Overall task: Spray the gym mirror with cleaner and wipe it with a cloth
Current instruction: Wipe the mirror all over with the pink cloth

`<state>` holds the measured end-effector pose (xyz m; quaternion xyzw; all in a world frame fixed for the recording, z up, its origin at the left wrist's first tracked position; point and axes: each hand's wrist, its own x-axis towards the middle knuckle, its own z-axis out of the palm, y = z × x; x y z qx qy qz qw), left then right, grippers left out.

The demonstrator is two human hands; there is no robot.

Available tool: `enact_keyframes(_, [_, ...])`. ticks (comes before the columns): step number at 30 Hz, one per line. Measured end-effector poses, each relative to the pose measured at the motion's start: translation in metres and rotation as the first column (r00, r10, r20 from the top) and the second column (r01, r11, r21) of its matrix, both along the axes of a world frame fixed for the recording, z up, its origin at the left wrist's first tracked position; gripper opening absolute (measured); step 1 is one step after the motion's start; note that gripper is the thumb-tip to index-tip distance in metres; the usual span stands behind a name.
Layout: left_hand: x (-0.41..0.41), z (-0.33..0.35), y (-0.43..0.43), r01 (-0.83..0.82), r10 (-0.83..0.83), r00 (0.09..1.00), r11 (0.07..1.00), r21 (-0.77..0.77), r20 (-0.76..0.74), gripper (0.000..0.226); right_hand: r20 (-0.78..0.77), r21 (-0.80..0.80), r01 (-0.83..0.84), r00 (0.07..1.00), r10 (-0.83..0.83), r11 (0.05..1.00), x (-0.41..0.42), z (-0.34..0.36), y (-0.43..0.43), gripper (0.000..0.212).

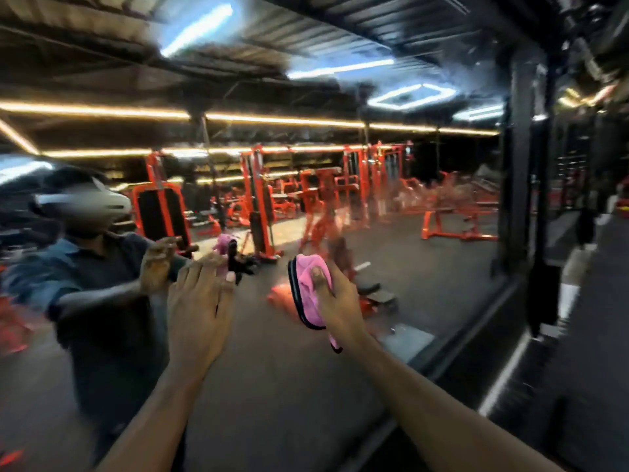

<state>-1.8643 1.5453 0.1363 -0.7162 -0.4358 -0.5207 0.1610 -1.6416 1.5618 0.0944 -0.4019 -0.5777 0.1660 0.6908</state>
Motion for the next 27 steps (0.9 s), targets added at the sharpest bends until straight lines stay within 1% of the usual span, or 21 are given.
enact_keyframes(2, [0.058,-0.019,0.010,0.080,-0.080,0.997,0.996,-0.038,-0.003,0.046,-0.015,-0.066,0.030,0.999,-0.032,0.997,0.050,-0.022,-0.008,0.034])
enact_keyframes(4, [0.113,-0.036,0.017,0.188,-0.188,0.982,0.980,-0.071,0.015,0.046,-0.028,-0.103,0.067,0.997,-0.070,0.992,0.095,-0.038,-0.015,0.032])
enact_keyframes(8, [0.216,-0.080,0.047,0.390,-0.382,0.921,0.899,-0.198,0.078,0.046,-0.084,-0.197,0.197,0.973,-0.216,0.960,0.183,-0.070,-0.016,0.026])
enact_keyframes(11, [0.285,-0.106,0.075,0.447,-0.444,0.893,0.858,-0.253,0.074,0.044,-0.116,-0.286,0.249,0.949,-0.292,0.925,0.248,-0.093,-0.011,0.020])
enact_keyframes(14, [0.355,-0.122,0.108,0.502,-0.507,0.860,0.822,-0.269,0.056,0.040,-0.090,-0.352,0.360,0.906,-0.414,0.864,0.313,-0.112,0.004,0.020])
enact_keyframes(17, [0.429,-0.128,0.149,0.571,-0.585,0.809,0.758,-0.315,0.059,0.049,-0.078,-0.370,0.447,0.859,-0.506,0.815,0.373,-0.118,0.025,0.018])
enact_keyframes(19, [0.477,-0.127,0.173,0.619,-0.632,0.771,0.713,-0.331,0.081,0.051,-0.057,-0.376,0.508,0.822,-0.566,0.775,0.411,-0.113,0.037,0.017])
enact_keyframes(21, [0.527,-0.122,0.198,0.652,-0.675,0.736,0.684,-0.329,0.054,0.051,-0.063,-0.350,0.567,0.780,-0.623,0.746,0.451,-0.108,0.053,0.019])
enact_keyframes(25, [0.627,-0.114,0.246,0.715,-0.741,0.669,0.619,-0.323,0.060,0.049,-0.101,-0.317,0.610,0.740,-0.665,0.727,0.536,-0.104,0.087,0.022])
enact_keyframes(27, [0.682,-0.113,0.270,0.735,-0.761,0.647,0.603,-0.311,0.054,0.045,-0.118,-0.285,0.633,0.722,-0.682,0.720,0.583,-0.105,0.106,0.022])
